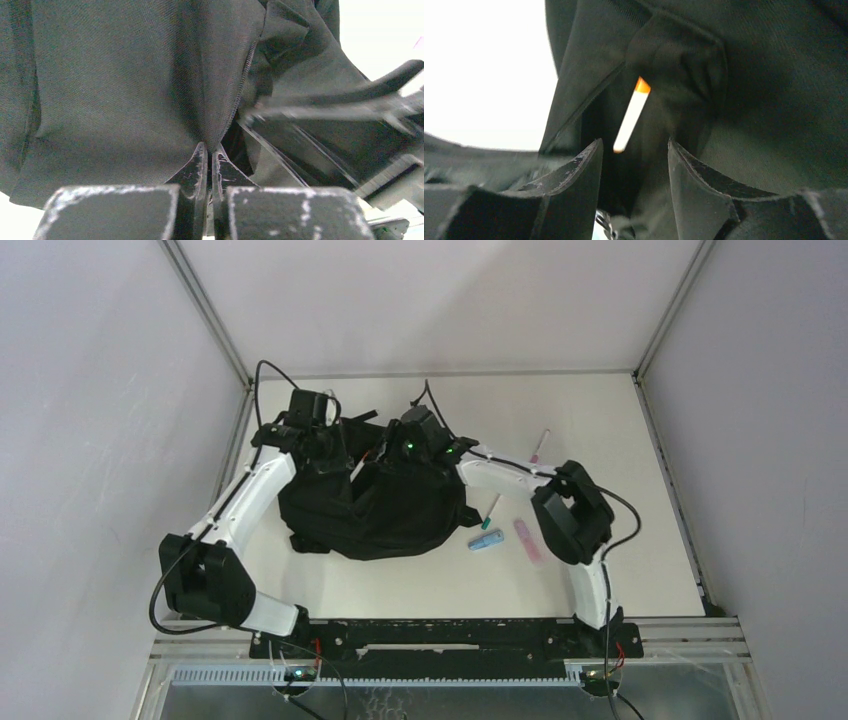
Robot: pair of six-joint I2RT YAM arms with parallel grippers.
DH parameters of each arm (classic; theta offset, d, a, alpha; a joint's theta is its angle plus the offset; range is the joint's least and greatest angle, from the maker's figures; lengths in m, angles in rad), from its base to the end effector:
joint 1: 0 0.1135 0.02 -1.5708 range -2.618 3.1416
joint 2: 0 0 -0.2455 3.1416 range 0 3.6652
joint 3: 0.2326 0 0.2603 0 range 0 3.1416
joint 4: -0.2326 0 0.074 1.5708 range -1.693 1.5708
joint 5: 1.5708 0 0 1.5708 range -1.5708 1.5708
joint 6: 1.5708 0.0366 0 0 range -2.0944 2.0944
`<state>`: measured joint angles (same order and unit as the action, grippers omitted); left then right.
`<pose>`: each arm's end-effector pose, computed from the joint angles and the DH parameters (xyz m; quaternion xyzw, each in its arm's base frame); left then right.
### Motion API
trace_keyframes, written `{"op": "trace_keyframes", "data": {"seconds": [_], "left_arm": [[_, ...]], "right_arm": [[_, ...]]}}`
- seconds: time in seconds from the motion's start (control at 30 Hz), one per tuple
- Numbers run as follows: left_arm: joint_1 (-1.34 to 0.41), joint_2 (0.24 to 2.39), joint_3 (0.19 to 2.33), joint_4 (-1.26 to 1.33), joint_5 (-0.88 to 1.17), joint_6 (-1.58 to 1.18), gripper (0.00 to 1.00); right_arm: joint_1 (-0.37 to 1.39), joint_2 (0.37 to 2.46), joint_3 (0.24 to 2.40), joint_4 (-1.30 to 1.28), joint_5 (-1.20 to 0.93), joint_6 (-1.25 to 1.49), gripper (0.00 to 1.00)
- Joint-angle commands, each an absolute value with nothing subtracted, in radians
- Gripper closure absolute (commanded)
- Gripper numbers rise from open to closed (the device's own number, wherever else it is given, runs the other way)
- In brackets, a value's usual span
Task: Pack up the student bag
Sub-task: Place the stationery in the student bag, then pick up the stationery from the center of the board.
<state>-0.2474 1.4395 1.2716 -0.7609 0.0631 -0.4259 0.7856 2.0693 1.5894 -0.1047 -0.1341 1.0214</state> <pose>0.3037 -0.0791 0.2852 -0.0746 0.9456 -0.1324 0.2878 0.3371 0.3442 0.2045 0.0719 0.8765 0.4075 0.2459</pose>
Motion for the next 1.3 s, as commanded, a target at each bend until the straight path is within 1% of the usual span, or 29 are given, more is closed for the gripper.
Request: {"op": "trace_keyframes", "data": {"seconds": [0.0,0.13,0.23,0.3,0.37,0.43,0.47,0.5,0.63,0.73,0.83,1.0,1.07,1.13,1.17,1.2,1.27], "left_arm": [[-0.228,1.386,1.251,-0.743,0.068,-0.411,1.00],[-0.220,1.389,1.241,-0.732,0.073,-0.413,1.00],[-0.219,1.391,1.236,-0.722,0.082,-0.420,1.00],[-0.218,1.390,1.232,-0.713,0.082,-0.427,1.00],[-0.218,1.391,1.233,-0.712,0.082,-0.427,1.00],[-0.218,1.394,1.233,-0.704,0.083,-0.428,1.00],[-0.218,1.398,1.233,-0.701,0.085,-0.430,1.00],[-0.219,1.403,1.233,-0.698,0.089,-0.433,1.00],[-0.218,1.430,1.243,-0.690,0.123,-0.442,1.00],[-0.218,1.442,1.248,-0.685,0.133,-0.445,1.00],[-0.218,1.446,1.247,-0.681,0.138,-0.447,1.00],[-0.218,1.447,1.239,-0.679,0.148,-0.448,1.00],[-0.218,1.446,1.235,-0.678,0.151,-0.447,1.00],[-0.218,1.449,1.235,-0.678,0.155,-0.448,1.00],[-0.219,1.450,1.234,-0.677,0.156,-0.447,1.00],[-0.218,1.450,1.235,-0.676,0.159,-0.448,1.00],[-0.218,1.450,1.235,-0.674,0.162,-0.448,1.00]], "right_arm": [[0.778,1.847,1.498,-0.077,-0.129,0.891,0.43],[0.760,1.652,1.355,-0.154,-0.021,0.839,0.40],[0.750,1.518,1.262,-0.257,0.130,0.736,0.39],[0.752,1.439,1.198,-0.380,0.267,0.658,0.36],[0.750,1.369,1.130,-0.501,0.394,0.623,0.24],[0.731,1.301,1.038,-0.588,0.474,0.614,0.14],[0.712,1.254,0.985,-0.616,0.488,0.613,0.11],[0.687,1.220,0.914,-0.632,0.489,0.616,0.09],[0.528,1.129,0.735,-0.641,0.352,0.611,0.06],[0.471,1.112,0.673,-0.609,0.255,0.576,0.06],[0.468,1.172,0.669,-0.594,0.223,0.555,0.06],[0.471,1.285,0.663,-0.530,0.181,0.546,0.10],[0.471,1.316,0.658,-0.506,0.164,0.545,0.14],[0.472,1.342,0.658,-0.495,0.152,0.549,0.23],[0.472,1.351,0.658,-0.494,0.150,0.554,0.26],[0.473,1.354,0.658,-0.494,0.149,0.558,0.35],[0.477,1.350,0.658,-0.501,0.161,0.567,0.47]]}}
